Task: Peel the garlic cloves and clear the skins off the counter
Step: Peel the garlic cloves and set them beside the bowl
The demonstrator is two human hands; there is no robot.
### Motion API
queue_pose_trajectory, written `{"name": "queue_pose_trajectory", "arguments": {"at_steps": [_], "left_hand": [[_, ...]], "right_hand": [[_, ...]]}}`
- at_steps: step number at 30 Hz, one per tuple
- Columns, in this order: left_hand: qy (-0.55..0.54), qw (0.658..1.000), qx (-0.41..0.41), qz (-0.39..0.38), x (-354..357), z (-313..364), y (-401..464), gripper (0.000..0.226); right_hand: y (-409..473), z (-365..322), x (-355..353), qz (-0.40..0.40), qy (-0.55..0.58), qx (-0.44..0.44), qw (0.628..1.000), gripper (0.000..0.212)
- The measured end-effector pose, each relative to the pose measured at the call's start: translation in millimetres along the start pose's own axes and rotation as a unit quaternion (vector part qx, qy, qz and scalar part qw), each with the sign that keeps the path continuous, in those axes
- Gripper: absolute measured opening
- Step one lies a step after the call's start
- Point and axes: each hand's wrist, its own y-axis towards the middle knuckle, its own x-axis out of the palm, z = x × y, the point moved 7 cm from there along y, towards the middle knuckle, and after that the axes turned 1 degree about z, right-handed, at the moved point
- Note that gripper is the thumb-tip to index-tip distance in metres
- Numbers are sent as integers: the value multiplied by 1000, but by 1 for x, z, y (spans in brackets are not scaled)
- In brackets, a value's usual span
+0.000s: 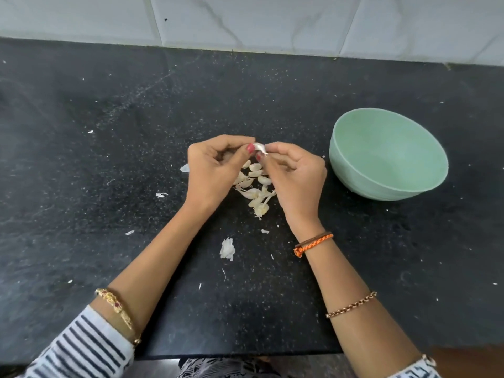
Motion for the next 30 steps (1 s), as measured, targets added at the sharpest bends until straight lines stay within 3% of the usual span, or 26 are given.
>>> {"name": "queue_pose_trajectory", "arguments": {"at_steps": [3,6,9,15,25,30], "left_hand": [[24,999,20,15,-6,-3,6,20],[50,998,41,-2,-3,0,6,14],[50,998,47,-12,1,-1,7,16],[-63,997,-49,-17,7,-14,8,20],[-173,969,-170,47,5,-19,-1,26],[-211,952,-215,51,3,-25,-1,46]], "right_hand": [[1,-5,-2,10,-5,-36,999,9],[3,-1,0,-17,27,-12,999,12],[5,0,3,-47,1,-46,998,12],[8,0,0,-16,-34,-89,995,23],[-4,-21,0,24,-153,-291,944,12],[-11,-26,2,41,-191,-337,921,6]]}}
